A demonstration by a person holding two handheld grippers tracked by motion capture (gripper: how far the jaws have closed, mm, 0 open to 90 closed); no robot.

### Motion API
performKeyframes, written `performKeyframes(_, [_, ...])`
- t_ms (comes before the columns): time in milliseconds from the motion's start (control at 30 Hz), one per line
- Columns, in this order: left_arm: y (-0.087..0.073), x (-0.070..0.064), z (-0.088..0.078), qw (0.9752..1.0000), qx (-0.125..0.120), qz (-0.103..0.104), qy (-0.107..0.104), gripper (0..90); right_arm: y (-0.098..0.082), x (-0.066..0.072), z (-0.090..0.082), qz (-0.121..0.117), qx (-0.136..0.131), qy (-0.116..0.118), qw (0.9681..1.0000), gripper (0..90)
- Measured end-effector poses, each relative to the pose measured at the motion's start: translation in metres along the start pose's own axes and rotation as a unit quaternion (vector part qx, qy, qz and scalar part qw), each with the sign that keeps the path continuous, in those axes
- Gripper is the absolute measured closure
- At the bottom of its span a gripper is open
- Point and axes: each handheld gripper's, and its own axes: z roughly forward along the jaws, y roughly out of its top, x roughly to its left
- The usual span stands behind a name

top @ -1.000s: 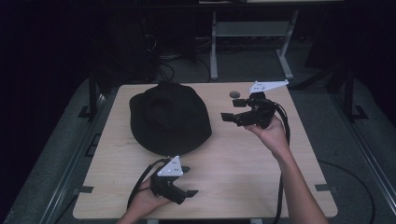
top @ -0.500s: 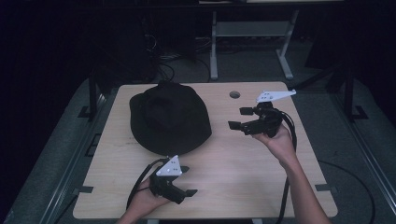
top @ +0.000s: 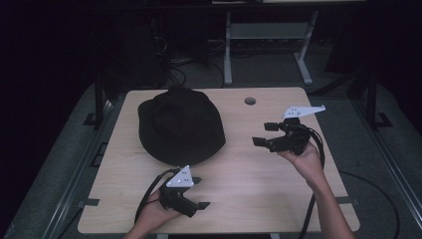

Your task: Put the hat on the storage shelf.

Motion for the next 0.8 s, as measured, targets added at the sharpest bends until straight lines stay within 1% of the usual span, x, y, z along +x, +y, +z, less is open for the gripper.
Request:
performKeyframes(233, [-0.001, 0.000, 0.000, 1.0000, 0.000, -0.003, 0.001, 17.9, -0.014, -0.003, -0.007, 0.009, 0.005, -0.004, 0.9999, 17.7])
performKeyframes(333, [-0.001, 0.000, 0.000, 1.0000, -0.001, -0.002, 0.001, 17.9, -0.019, -0.004, -0.008, 0.011, 0.010, -0.006, 0.9999, 17.7])
performKeyframes(500, [-0.001, 0.001, 0.000, 1.0000, 0.004, -0.003, -0.002, 17.9, -0.027, -0.004, -0.011, 0.011, 0.012, -0.010, 0.9998, 17.8])
performKeyframes(667, [-0.001, 0.001, 0.000, 1.0000, 0.005, 0.001, 0.001, 17.9, -0.036, -0.005, -0.013, 0.016, 0.019, -0.010, 0.9996, 17.8])
performKeyframes(800, [-0.001, 0.001, 0.000, 1.0000, 0.002, -0.006, -0.001, 17.9, -0.044, -0.005, -0.015, 0.019, 0.020, -0.010, 0.9996, 17.8])
